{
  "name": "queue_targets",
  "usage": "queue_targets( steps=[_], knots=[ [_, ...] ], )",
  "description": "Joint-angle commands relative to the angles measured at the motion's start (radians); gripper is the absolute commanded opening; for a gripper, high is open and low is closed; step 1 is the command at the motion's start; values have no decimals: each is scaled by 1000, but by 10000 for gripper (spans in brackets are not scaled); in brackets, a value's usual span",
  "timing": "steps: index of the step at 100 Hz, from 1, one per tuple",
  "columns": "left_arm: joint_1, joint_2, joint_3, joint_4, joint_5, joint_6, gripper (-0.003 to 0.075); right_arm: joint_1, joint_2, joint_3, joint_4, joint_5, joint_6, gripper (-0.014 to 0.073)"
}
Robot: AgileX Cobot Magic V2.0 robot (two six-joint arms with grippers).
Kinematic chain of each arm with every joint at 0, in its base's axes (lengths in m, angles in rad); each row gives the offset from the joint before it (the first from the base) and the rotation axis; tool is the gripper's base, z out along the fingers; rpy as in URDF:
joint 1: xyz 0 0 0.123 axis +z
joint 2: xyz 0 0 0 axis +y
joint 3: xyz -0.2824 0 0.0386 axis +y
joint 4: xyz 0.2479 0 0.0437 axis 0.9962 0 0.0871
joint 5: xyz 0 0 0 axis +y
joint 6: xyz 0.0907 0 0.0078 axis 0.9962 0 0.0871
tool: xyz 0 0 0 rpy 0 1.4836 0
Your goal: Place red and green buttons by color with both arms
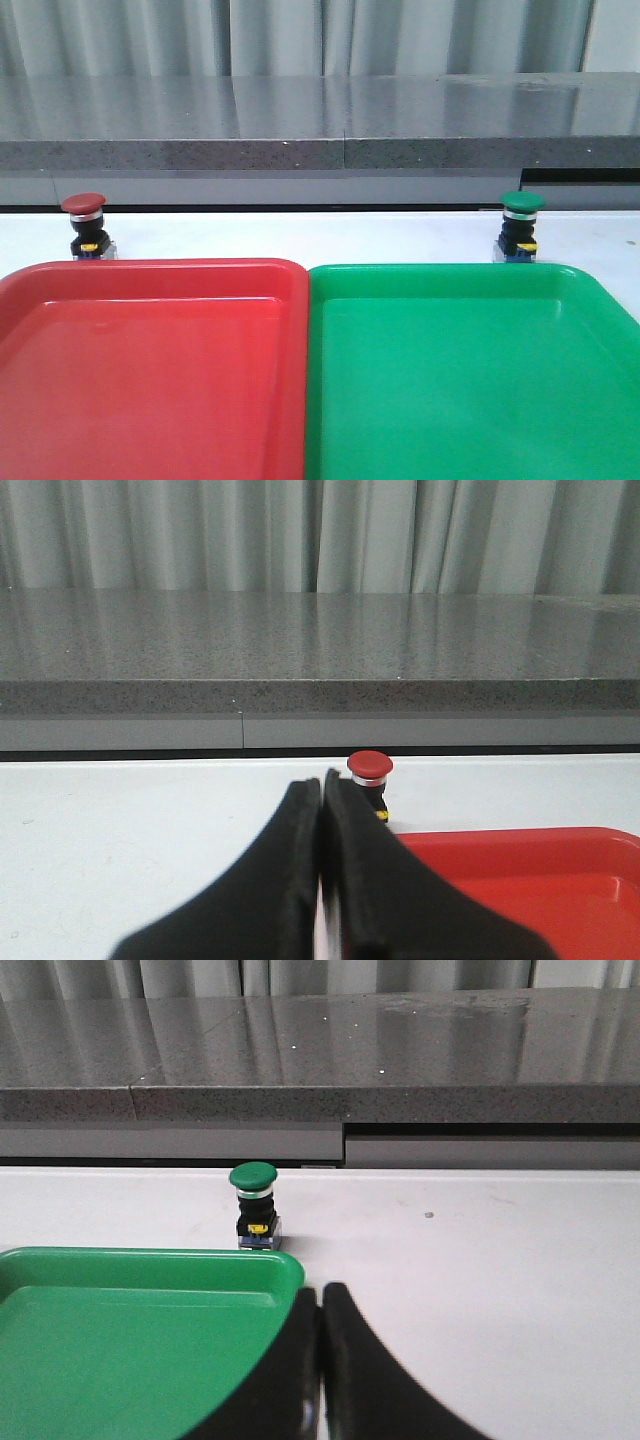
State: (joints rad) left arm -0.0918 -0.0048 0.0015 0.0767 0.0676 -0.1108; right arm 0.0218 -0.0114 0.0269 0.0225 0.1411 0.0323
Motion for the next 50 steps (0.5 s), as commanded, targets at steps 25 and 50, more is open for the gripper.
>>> queue_targets(
  steps=[25, 50],
  knots=[
    [4, -31, 42, 2, -76, -10, -20, 1, -20, -14, -10, -82, 1, -111],
    [4, -31, 11, -6, -68, -10, -19, 1, -20, -14, -10, -82, 1, -111]
  ],
)
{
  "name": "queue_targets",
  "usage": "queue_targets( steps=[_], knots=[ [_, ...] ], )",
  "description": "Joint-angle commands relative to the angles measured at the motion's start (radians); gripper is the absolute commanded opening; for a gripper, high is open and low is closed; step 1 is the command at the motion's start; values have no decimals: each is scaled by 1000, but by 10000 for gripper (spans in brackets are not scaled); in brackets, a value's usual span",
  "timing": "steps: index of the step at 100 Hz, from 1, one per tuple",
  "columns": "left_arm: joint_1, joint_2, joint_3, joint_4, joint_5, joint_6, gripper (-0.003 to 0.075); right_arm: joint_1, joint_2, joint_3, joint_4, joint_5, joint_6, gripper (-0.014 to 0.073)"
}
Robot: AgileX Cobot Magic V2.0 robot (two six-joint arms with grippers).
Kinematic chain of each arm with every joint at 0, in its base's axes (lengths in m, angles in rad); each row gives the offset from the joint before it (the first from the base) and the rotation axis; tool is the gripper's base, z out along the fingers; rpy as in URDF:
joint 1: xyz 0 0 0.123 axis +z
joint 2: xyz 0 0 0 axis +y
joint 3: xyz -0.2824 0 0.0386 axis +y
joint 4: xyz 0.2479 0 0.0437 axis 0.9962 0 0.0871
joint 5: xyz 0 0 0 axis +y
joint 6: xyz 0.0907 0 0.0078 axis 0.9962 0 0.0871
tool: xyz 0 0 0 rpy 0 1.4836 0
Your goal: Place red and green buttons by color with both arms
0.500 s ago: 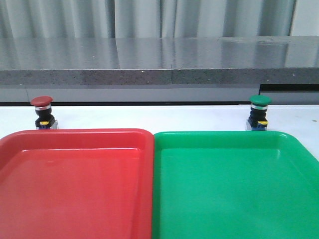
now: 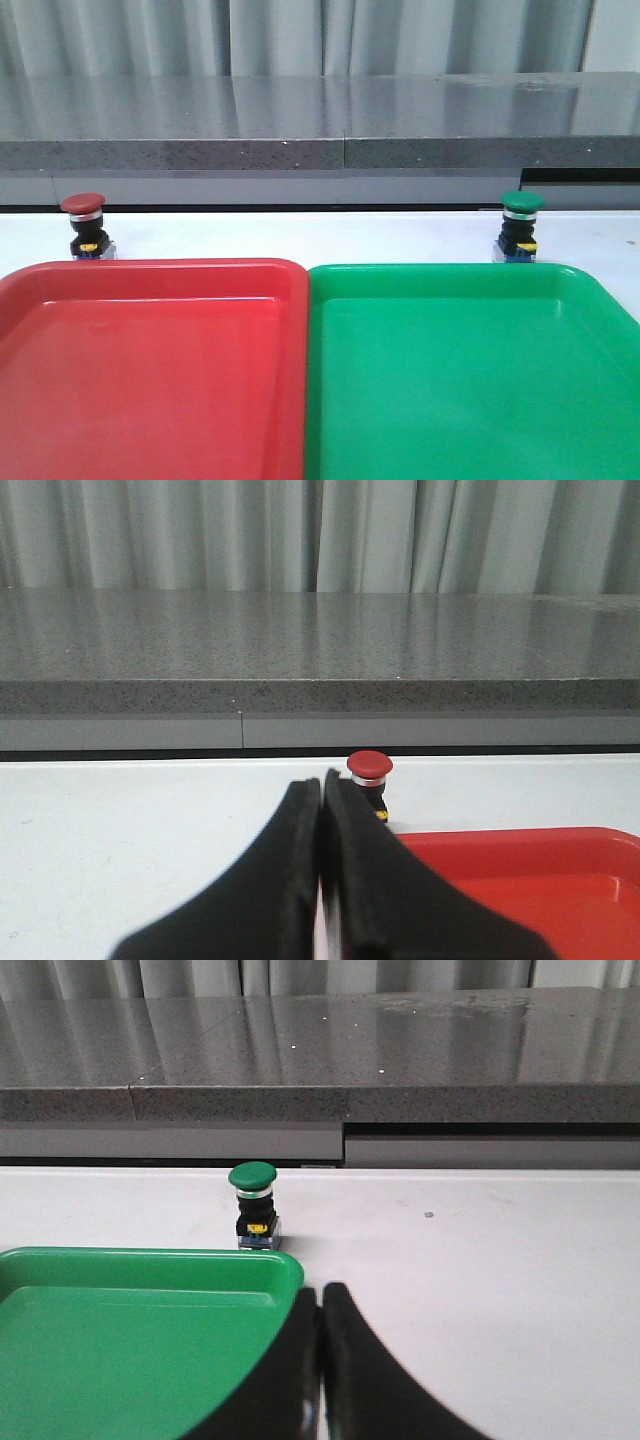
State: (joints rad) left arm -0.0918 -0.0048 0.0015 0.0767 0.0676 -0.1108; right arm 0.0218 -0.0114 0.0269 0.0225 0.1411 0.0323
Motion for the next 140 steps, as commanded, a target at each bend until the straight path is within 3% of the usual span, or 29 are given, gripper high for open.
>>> queue_targets(
  steps=[1, 35, 76, 92, 132, 140],
  knots=[
    [4, -29, 9, -8, -68, -10, -19, 1, -20, -14, -10, -82, 1, -111],
    [4, 150, -266, -42, 127, -10, -20, 1, -20, -14, -10, -82, 1, -111],
    [4, 520, -657, -42, 503, -10, -20, 1, -20, -14, -10, -82, 1, -111],
    [4, 580, -697, -66, 588, -10, -20, 1, -20, -14, -10, -82, 1, -111],
    [4, 595, -697, -68, 603, -10, -15, 1, -20, -14, -10, -82, 1, -111],
    [4, 595, -697, -68, 607, -10, 33, 1, -20, -14, -10, -82, 1, -111]
  ],
)
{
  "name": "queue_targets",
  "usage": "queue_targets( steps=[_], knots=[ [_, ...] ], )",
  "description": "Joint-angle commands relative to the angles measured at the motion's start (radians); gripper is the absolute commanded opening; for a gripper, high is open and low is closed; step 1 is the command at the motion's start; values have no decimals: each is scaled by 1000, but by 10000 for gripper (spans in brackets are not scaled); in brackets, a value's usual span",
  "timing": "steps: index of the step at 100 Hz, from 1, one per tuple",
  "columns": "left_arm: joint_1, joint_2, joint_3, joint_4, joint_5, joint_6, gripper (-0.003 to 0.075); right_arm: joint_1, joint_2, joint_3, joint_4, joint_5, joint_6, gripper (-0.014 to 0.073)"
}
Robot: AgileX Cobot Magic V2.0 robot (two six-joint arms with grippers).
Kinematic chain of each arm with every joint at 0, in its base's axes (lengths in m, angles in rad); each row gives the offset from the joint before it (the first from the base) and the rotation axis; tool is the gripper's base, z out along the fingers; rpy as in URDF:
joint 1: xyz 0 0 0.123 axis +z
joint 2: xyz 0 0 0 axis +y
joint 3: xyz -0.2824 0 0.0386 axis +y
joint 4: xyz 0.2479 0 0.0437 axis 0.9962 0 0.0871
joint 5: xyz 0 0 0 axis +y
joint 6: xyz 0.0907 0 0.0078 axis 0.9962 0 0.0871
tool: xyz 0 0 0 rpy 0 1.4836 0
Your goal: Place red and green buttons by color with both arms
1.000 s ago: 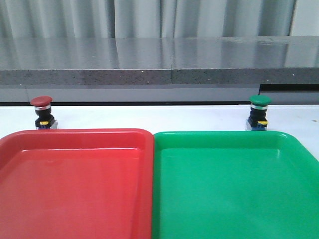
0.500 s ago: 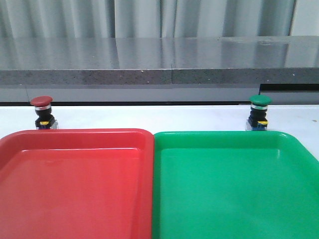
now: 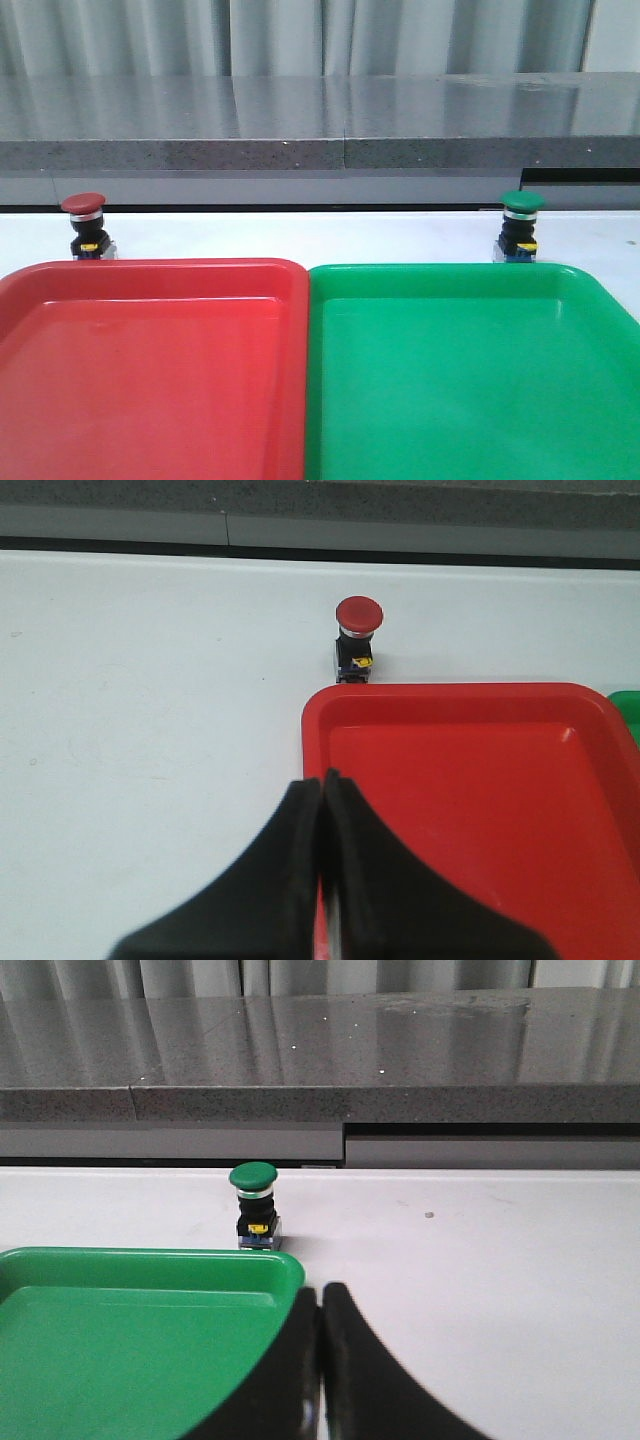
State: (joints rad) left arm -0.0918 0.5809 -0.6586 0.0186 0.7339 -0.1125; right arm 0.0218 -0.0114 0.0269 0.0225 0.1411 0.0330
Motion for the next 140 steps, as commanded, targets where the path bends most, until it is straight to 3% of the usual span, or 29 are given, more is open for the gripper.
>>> queue_targets(
  steps=[1, 13, 25, 37, 76, 140],
  knots=[
    [4, 9, -37, -10, -59, -7, 41, 1, -20, -14, -10, -82, 0, -111],
    [4, 9, -37, -8, -59, -2, 232, 1, -20, -14, -10, -82, 0, -111],
    [4, 9, -37, -8, -59, -2, 505, 1, -20, -14, -10, -82, 0, -111],
    [4, 9, -37, 0, -63, -2, 637, 1, -20, -14, -10, -82, 0, -111],
    [4, 53, -65, -45, -123, -2, 642, 1, -20, -14, -10, -82, 0, -111],
    [4, 664, -414, -61, -144, 32, 642, 1, -20, -14, -10, -82, 0, -111]
  ],
)
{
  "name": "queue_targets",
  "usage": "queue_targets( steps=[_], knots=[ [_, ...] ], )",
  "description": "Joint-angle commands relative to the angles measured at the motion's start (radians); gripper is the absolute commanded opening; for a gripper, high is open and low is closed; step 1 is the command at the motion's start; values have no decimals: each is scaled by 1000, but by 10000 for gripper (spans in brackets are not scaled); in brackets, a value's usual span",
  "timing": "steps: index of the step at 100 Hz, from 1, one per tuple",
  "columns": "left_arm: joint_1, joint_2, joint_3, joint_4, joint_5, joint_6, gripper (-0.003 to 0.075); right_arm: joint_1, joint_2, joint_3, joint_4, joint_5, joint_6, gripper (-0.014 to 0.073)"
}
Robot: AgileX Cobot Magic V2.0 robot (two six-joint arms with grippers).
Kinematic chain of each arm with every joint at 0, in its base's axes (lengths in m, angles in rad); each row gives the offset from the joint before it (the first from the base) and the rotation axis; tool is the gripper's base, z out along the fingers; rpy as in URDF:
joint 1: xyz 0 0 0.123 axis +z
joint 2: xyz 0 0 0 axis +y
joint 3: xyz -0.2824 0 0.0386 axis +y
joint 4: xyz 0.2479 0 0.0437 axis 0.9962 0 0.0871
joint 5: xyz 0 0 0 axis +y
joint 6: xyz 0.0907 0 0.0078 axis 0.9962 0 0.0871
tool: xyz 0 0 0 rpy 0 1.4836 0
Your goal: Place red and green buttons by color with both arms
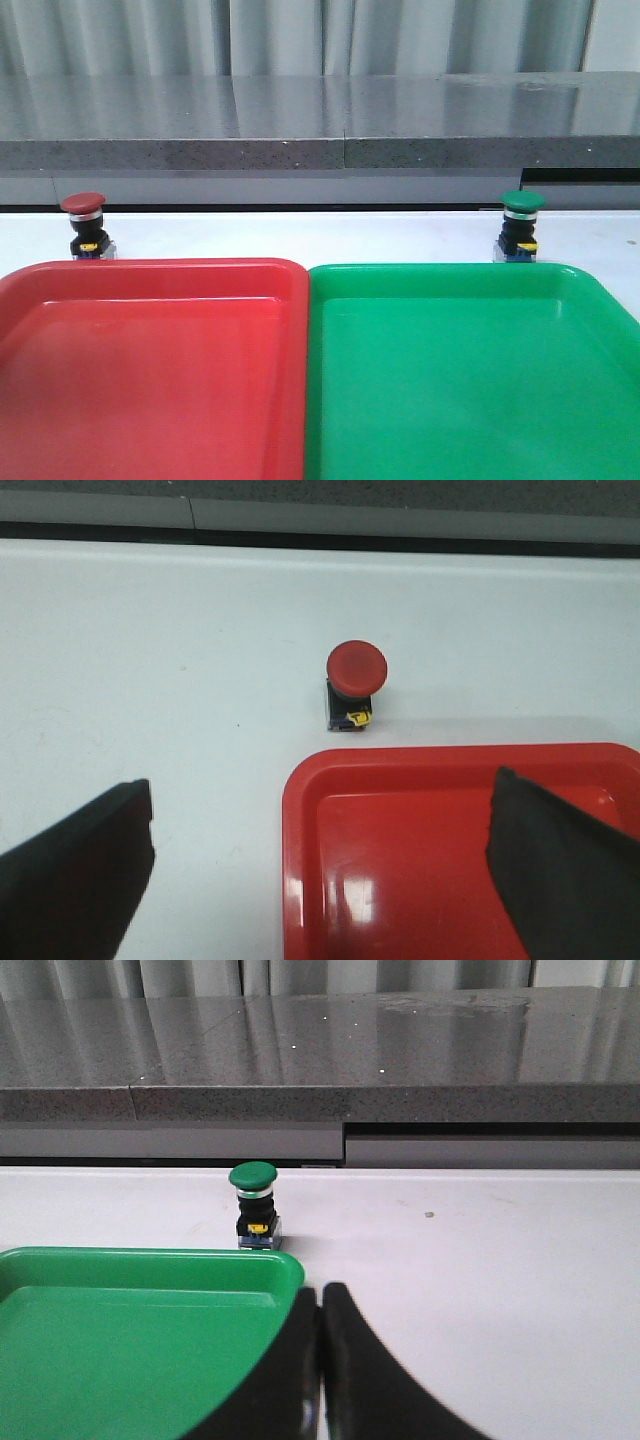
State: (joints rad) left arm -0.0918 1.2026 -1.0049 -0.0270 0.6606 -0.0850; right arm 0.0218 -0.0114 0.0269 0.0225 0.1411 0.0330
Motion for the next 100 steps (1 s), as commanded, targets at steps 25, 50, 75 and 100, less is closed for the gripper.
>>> queue_targets(
  steps=[25, 50, 75, 100],
  knots=[
    [-2, 214, -175, -15, -70, 19, 642, 1, -20, -14, -10, -82, 0, -111],
    [-50, 347, -256, -7, -70, 22, 642, 1, -20, -14, -10, -82, 0, -111],
    [-67, 463, -318, -6, -70, 22, 642, 1, -20, -14, -10, -82, 0, -111],
    [-66, 566, -361, 6, -72, 23, 642, 1, -20, -14, -10, -82, 0, -111]
  ],
)
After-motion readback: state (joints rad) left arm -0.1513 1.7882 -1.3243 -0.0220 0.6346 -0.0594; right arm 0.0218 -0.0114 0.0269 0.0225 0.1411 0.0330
